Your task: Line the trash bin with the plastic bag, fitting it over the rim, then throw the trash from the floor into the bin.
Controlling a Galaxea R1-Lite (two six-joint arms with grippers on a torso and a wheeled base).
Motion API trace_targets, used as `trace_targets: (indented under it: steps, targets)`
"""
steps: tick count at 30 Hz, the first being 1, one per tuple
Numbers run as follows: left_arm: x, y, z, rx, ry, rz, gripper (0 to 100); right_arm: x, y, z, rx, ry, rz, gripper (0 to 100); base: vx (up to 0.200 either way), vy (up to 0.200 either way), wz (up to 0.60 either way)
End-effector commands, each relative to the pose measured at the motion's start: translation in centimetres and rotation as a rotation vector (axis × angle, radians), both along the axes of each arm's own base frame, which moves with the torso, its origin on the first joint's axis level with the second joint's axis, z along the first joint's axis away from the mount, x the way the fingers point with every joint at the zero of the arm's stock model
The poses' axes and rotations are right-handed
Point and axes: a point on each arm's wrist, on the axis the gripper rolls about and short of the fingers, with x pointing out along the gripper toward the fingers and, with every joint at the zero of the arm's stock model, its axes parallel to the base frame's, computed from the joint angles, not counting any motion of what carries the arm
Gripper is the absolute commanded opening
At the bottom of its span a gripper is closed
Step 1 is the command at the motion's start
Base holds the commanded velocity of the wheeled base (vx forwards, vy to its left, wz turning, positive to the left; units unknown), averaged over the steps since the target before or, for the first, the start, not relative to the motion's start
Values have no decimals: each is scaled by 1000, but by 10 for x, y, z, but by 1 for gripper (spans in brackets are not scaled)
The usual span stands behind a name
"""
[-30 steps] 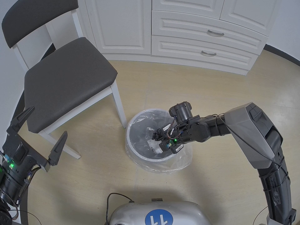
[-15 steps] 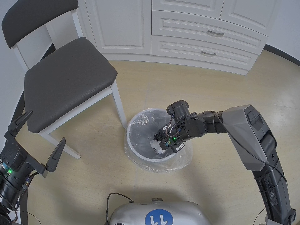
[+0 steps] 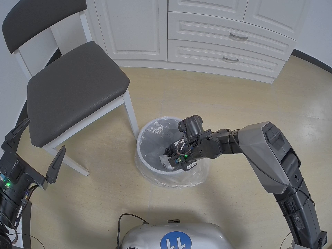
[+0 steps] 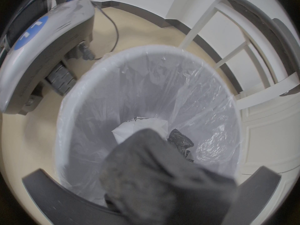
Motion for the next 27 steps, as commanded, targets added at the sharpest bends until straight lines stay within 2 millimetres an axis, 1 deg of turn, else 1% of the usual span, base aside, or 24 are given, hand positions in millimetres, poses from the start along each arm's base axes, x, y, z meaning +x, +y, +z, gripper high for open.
trace_targets:
  steps: [1, 7, 10, 19, 27]
  targets:
    - [2, 1, 0, 2, 5, 9, 100, -4, 12, -1, 46, -3, -9, 0, 0, 0, 0]
    - [1, 1, 0, 1, 3, 9, 100, -13, 24, 11, 94, -2, -13, 0, 0, 0, 0]
    - [1, 1, 1, -1, -3, 8, 100, -13, 27, 14, 108, -21, -10, 0, 0, 0, 0]
    - [0, 1, 2, -3, -8, 8, 100, -16, 27, 31, 121, -44, -9, 0, 0, 0, 0]
    - [0, 1, 2, -2, -10, 8, 100, -11, 25, 30, 112, -84, -49, 0, 0, 0, 0]
